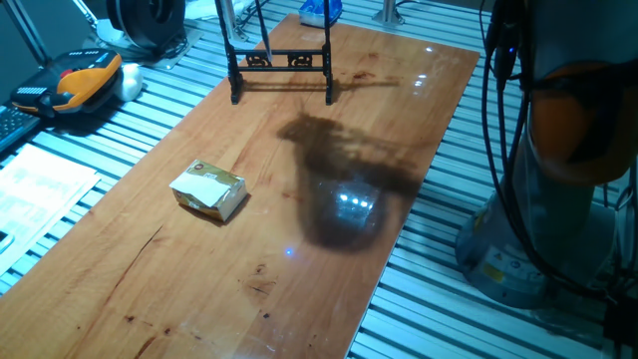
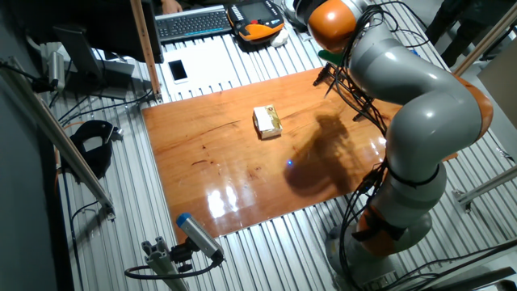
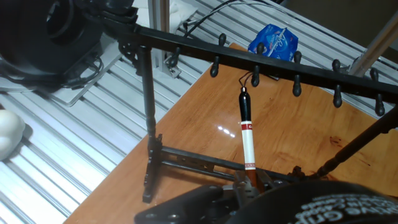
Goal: Place the brush on the pen rack
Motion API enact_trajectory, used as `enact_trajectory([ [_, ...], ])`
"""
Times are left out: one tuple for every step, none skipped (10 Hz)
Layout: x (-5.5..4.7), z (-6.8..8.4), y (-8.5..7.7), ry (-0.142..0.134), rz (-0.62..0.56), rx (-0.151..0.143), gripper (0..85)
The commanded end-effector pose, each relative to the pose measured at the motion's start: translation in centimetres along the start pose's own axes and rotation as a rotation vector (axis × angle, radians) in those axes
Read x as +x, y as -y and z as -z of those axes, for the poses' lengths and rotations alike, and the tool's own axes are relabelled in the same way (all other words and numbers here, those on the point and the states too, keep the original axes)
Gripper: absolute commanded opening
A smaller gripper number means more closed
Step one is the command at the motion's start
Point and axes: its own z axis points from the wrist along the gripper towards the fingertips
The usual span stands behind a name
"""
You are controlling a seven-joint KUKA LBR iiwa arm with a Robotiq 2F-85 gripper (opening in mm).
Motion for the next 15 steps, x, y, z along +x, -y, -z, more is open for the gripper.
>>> enact_trajectory([
  [-0.05,-0.10,0.06,-0.002,0.000,-0.003,0.0],
  [-0.10,-0.20,0.14,-0.005,0.000,-0.007,0.0],
  [-0.09,-0.23,0.14,-0.007,0.001,-0.009,0.0],
  [-0.04,-0.23,0.11,-0.008,0.000,-0.009,0.0],
  [-0.01,-0.23,0.09,-0.012,-0.001,-0.012,0.0],
  [0.02,-0.23,0.06,-0.011,-0.002,-0.011,0.0],
  [0.03,-0.25,0.05,-0.012,-0.002,-0.012,0.0],
  [0.03,-0.26,0.04,-0.012,-0.004,-0.012,0.0],
  [0.03,-0.30,0.04,-0.007,-0.011,-0.019,0.0],
  [0.02,-0.34,0.05,0.007,-0.020,-0.025,0.0],
  [-0.01,-0.29,0.10,0.012,-0.024,-0.027,0.0],
  [-0.01,-0.30,0.11,0.012,-0.024,-0.027,0.0],
  [0.02,-0.36,0.07,0.009,-0.025,-0.029,0.0],
  [0.04,-0.45,0.05,0.006,-0.026,-0.031,0.0],
  [0.06,-0.49,0.03,0.010,-0.028,-0.032,0.0],
])
